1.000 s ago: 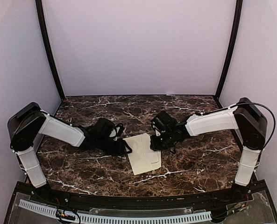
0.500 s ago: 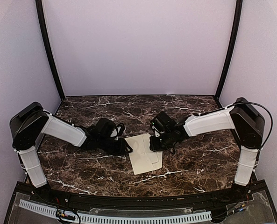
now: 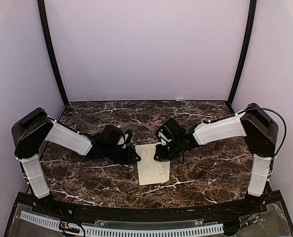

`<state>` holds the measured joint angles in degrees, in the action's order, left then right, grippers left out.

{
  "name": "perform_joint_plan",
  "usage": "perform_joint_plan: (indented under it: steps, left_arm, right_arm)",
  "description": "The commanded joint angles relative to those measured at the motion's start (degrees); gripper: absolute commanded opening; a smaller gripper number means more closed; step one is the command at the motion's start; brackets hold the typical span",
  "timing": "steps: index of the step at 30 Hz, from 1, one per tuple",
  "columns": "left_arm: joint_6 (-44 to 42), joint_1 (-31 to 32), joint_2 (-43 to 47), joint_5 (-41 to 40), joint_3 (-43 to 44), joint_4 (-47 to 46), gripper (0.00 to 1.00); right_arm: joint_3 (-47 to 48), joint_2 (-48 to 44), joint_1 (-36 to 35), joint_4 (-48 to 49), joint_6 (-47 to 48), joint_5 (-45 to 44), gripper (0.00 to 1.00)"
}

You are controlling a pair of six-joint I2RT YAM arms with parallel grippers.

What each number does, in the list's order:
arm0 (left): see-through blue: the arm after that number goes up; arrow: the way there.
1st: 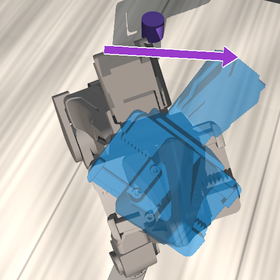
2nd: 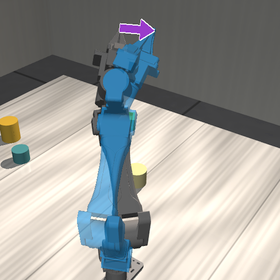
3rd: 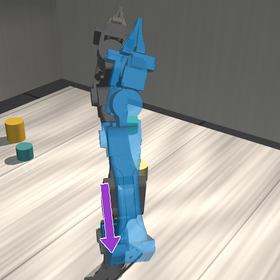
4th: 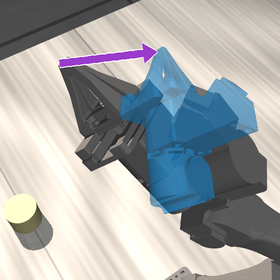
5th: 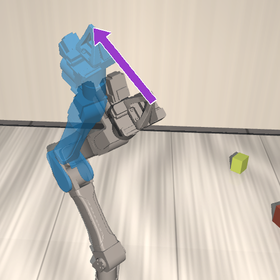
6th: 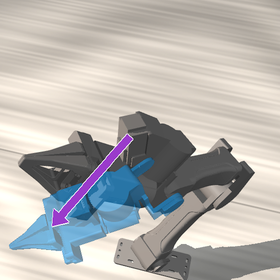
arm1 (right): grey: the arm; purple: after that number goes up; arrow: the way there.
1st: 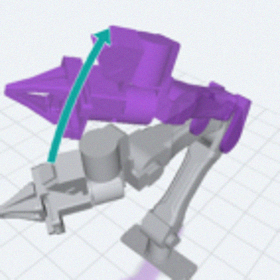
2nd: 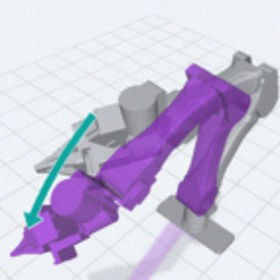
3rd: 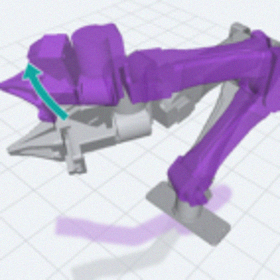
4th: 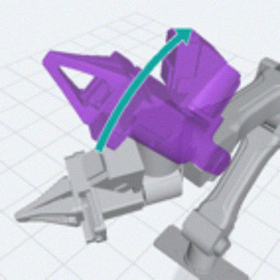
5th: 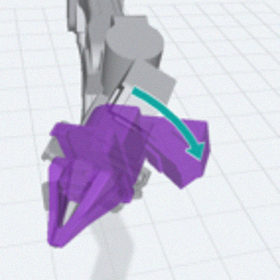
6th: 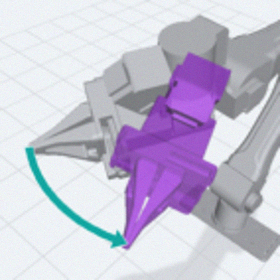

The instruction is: Place the letter into the envelope and seal it

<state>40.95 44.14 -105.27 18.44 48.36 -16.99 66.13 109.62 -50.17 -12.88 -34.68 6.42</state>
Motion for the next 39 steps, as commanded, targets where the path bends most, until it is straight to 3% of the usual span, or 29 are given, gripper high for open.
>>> perform_joint_plan:
  steps: [1,12,17,23,34,39]
  left_arm:
    - [0.22,0.24,-1.68,0.91,-0.46,1.8,0.25]
    - [0.46,0.24,-1.47,2.59,-0.63,0.27,0.23]
    - [-0.71,0.14,2.05,-0.42,-1.44,2.56,0.33]
    - [-0.46,0.25,4.8,1.43,-3.0,3.0,0.42]
    - [4.54,2.78,7.51,5.22,-9.3,-2.25,0.41]
    - [5.38,4.12,6.84,5.83,-9.74,-3.34,0.34]
  right_arm:
    - [0.58,1.16,0.34,2.4,0.31,2.5,0.22]
    - [1.81,0.96,-0.01,1.54,0.19,2.64,0.21]
    - [0.87,-2.39,-0.01,-2.02,0.5,-1.24,0.27]
    - [-1.52,-6.29,-0.21,-4.91,0.13,-2.3,0.35]
    - [-7.95,-9.39,-2.59,-2.85,-3.64,1.2,0.34]
    - [-8.32,-8.6,-3.21,-2.26,-4.32,1.05,0.3]
